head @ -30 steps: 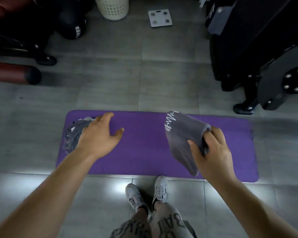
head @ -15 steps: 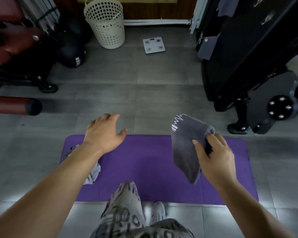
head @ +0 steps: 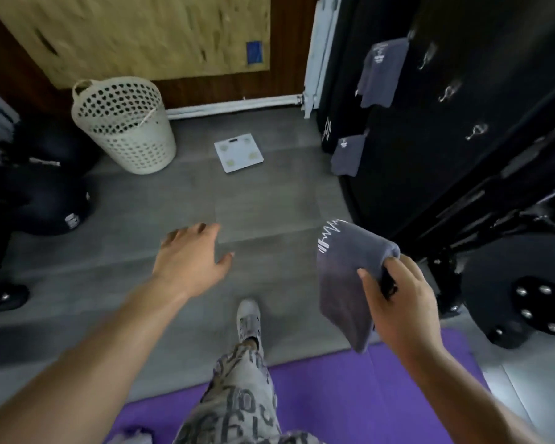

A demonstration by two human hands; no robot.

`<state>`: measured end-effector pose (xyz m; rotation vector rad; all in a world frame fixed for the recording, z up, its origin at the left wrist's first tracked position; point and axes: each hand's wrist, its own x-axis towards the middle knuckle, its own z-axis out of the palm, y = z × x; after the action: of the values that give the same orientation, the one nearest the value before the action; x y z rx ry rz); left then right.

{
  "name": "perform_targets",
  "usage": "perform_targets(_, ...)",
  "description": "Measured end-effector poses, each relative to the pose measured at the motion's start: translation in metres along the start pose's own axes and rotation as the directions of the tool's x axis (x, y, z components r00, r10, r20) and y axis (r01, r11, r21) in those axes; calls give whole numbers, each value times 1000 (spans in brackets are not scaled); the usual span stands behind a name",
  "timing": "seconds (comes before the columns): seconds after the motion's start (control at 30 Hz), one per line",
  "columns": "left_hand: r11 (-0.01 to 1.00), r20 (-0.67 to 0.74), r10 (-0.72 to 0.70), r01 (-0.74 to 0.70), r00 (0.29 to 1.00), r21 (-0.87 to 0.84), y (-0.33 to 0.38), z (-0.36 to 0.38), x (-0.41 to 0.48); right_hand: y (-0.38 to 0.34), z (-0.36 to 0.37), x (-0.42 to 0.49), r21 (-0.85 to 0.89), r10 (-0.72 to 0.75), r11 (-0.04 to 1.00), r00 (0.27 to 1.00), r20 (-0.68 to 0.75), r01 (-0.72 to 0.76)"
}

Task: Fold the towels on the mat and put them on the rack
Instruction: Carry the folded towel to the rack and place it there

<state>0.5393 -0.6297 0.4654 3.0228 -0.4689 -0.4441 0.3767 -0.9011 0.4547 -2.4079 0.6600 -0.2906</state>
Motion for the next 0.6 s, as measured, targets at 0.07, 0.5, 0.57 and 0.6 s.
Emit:
perform_targets(0.07, 1000, 11, 28, -28, 1000, 10, -9, -21, 74, -23, 18, 63, 1, 15, 1000, 1000, -22, -15)
perform_targets(0.5, 899, 83, 391, -400, 917, 181, 76, -137, 417, -73, 17, 336, 158, 249, 961, 958, -143, -226)
perform_targets(0.57, 865, 81, 446, -452, 892, 216, 103, -148, 459, -64, 20, 372, 185, 300, 944, 944, -139, -273)
perform_targets(0.6, 856, 74, 463, -467, 883, 219, 116, -152, 480, -58, 22, 391, 198, 328, 934, 935, -136, -299)
